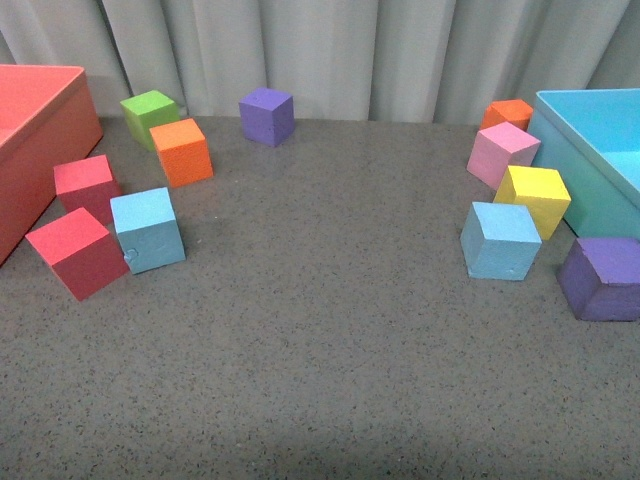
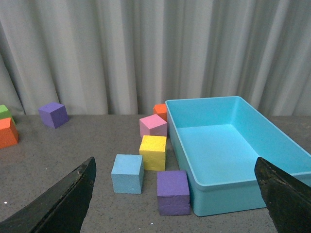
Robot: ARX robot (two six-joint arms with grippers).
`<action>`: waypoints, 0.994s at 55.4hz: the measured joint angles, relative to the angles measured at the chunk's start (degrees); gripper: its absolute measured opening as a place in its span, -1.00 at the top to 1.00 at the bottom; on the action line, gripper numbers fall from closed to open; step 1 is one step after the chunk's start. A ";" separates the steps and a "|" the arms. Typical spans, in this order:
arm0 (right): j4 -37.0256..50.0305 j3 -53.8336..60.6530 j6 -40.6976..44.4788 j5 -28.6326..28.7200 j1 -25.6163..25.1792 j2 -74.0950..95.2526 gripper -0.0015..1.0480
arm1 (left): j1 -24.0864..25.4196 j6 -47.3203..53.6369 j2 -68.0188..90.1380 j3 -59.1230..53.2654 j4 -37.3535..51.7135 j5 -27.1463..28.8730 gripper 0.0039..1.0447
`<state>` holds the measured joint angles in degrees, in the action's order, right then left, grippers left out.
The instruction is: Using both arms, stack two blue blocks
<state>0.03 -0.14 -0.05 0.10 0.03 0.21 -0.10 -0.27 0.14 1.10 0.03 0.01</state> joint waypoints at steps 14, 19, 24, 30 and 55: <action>0.00 0.00 0.00 -0.02 0.00 0.00 -0.81 | 0.00 0.00 0.00 0.00 0.00 0.00 -0.88; 0.50 0.00 1.90 -4.79 1.40 0.55 -0.81 | 0.00 0.00 0.00 0.00 0.00 0.00 -0.88; 4.46 -0.02 8.28 -20.87 7.21 5.73 -0.81 | 0.00 0.00 0.00 0.00 0.00 0.13 -0.88; 14.10 -1.53 9.38 -20.59 7.67 20.33 -0.81 | 0.00 0.00 0.00 0.00 0.00 0.09 -0.88; 12.02 -39.50 -6.25 -6.21 6.69 92.19 -0.81 | 0.00 0.00 0.00 0.00 0.00 0.00 -0.88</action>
<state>12.05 -39.64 -6.31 -6.11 6.72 92.40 -0.10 -0.27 0.14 1.10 0.03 0.01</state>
